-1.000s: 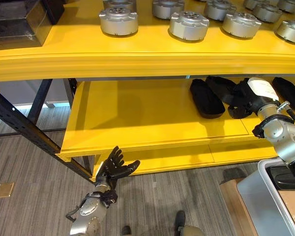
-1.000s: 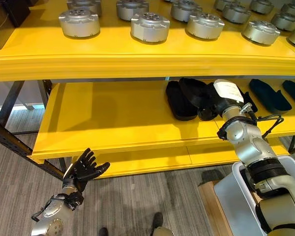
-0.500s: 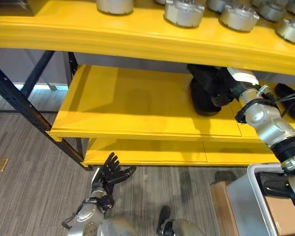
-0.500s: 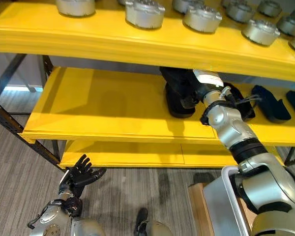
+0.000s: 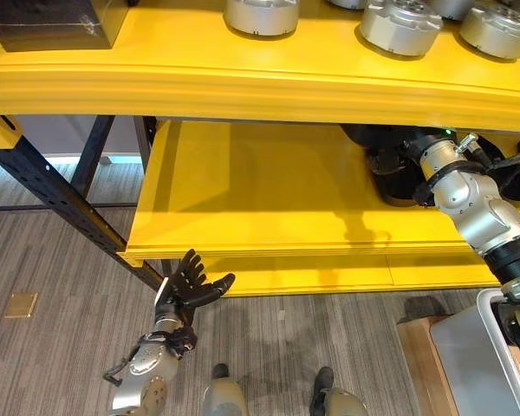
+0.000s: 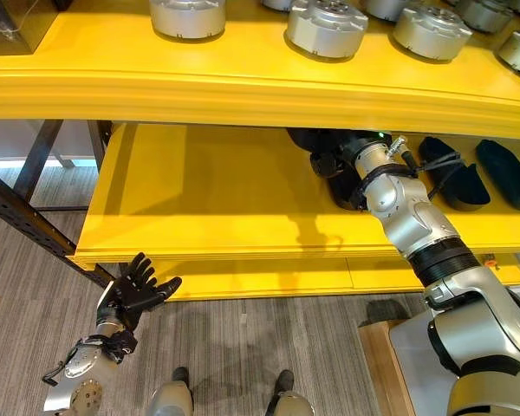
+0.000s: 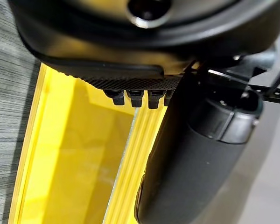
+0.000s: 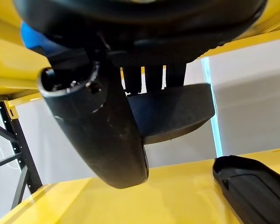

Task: Move parts from the plastic box to the shelf.

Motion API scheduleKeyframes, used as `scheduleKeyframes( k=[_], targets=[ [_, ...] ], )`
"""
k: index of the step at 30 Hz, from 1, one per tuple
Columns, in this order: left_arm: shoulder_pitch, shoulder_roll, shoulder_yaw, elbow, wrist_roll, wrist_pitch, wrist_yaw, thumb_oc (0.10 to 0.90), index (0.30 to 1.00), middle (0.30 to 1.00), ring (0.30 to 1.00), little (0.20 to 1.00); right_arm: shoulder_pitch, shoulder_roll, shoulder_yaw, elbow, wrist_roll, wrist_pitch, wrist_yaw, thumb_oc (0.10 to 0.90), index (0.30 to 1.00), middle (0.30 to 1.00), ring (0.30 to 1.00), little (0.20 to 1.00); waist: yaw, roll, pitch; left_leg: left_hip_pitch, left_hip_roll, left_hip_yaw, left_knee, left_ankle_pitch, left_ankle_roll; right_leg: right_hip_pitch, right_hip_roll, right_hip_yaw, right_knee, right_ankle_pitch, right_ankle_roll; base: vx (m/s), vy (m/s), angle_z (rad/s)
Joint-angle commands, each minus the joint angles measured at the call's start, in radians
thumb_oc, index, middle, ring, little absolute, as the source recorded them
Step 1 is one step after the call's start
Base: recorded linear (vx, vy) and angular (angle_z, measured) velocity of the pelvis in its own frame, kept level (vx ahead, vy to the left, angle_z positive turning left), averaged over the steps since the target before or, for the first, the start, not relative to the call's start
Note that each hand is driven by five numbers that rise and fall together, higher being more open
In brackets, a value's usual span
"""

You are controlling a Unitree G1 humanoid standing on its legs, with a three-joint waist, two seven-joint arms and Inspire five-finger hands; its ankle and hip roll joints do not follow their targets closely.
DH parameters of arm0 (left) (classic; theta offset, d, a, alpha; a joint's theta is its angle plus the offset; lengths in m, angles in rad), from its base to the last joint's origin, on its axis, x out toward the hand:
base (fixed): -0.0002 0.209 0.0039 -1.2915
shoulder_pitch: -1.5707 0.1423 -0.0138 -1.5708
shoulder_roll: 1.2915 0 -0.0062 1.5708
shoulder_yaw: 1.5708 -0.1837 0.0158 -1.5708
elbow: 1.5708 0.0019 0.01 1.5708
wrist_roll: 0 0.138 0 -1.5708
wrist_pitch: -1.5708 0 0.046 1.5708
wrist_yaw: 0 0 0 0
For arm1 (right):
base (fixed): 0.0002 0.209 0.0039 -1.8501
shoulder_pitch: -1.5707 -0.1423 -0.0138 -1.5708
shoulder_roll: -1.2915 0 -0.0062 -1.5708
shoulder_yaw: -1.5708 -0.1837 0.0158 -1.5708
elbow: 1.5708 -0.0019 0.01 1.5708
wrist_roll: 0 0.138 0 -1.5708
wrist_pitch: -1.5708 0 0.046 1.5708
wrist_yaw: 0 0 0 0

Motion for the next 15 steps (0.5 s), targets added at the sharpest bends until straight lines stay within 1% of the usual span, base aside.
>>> scheduleKeyframes(
  k=[1, 3, 7, 10, 11, 13, 14, 15],
  targets=[
    [-0.015, 0.041, -0.038, -0.094, -0.015, -0.079, -0.027, 0.900, 1.000, 1.000, 1.000, 1.000, -0.181, -0.032, -0.064, -0.005, -0.017, -0.016, -0.108, 0.400, 0.300, 0.300, 0.300, 0.300, -0.006, -0.051, -0.128, -0.099, 0.065, -0.051, 0.038, 0.015, -0.012, 0.070, -0.078, 0.024, 0.071, -0.135, 0.073, 0.00, 0.000, 0.00],
    [-0.017, 0.045, -0.039, -0.094, -0.020, -0.080, -0.027, 0.900, 1.000, 1.000, 1.000, 1.000, -0.211, -0.012, -0.040, 0.023, -0.024, -0.014, -0.106, 0.400, 0.300, 0.300, 0.300, 0.300, -0.001, -0.059, -0.130, -0.105, 0.065, -0.050, 0.039, 0.011, -0.011, 0.071, -0.076, 0.024, 0.059, -0.127, 0.074, 0.01, 0.004, 0.02],
    [-0.019, 0.051, -0.040, -0.097, -0.020, -0.081, -0.026, 0.900, 1.000, 1.000, 1.000, 1.000, -0.242, 0.016, -0.013, 0.054, -0.027, -0.013, -0.101, 0.400, 0.300, 0.300, 0.300, 0.300, 0.008, -0.065, -0.124, -0.117, 0.065, -0.055, 0.046, 0.011, -0.012, 0.066, -0.076, 0.018, 0.060, -0.125, 0.074, 0.00, 0.000, 0.00],
    [-0.019, 0.055, -0.042, -0.099, -0.024, -0.085, -0.021, 0.900, 1.000, 1.000, 1.000, 1.000, -0.256, 0.059, 0.006, 0.094, -0.023, -0.010, -0.099, 0.400, 0.300, 0.300, 0.300, 0.300, 0.020, -0.064, -0.114, -0.132, 0.066, -0.065, 0.057, 0.009, -0.012, 0.057, -0.073, 0.015, 0.070, -0.131, 0.072, 0.00, -0.009, 0.03],
    [-0.019, 0.055, -0.042, -0.099, -0.025, -0.085, -0.021, 0.900, 1.000, 1.000, 1.000, 1.000, -0.258, 0.059, 0.007, 0.095, -0.023, -0.011, -0.099, 0.400, 0.300, 0.300, 0.300, 0.300, 0.020, -0.064, -0.114, -0.132, 0.066, -0.065, 0.057, 0.009, -0.013, 0.056, -0.073, 0.015, 0.070, -0.131, 0.072, -0.02, -0.018, 0.03],
    [-0.025, 0.060, -0.050, -0.103, -0.026, -0.087, -0.020, 0.900, 1.000, 1.000, 1.000, 1.000, -0.264, 0.096, 0.017, 0.132, -0.021, -0.006, -0.096, 0.400, 0.300, 0.300, 0.300, 0.300, 0.031, -0.059, -0.098, -0.149, 0.067, -0.076, 0.073, 0.007, -0.014, 0.044, -0.073, 0.009, 0.092, -0.136, 0.069, -0.01, -0.007, 0.02],
    [-0.025, 0.059, -0.049, -0.103, -0.026, -0.087, -0.020, 0.900, 1.000, 1.000, 1.000, 1.000, -0.265, 0.097, 0.018, 0.134, -0.021, -0.007, -0.096, 0.400, 0.300, 0.300, 0.300, 0.300, 0.030, -0.059, -0.099, -0.151, 0.067, -0.077, 0.075, 0.007, -0.014, 0.042, -0.073, 0.008, 0.093, -0.137, 0.069, -0.03, -0.011, 0.02],
    [-0.028, 0.061, -0.058, -0.108, -0.032, -0.088, -0.021, 0.900, 1.000, 1.000, 1.000, 1.000, -0.264, 0.131, 0.021, 0.167, -0.013, -0.005, -0.093, 0.400, 0.300, 0.300, 0.300, 0.300, 0.038, -0.054, -0.088, -0.163, 0.066, -0.081, 0.087, 0.006, -0.013, 0.035, -0.073, 0.004, 0.109, -0.142, 0.067, -0.02, -0.007, 0.05]
  ],
)
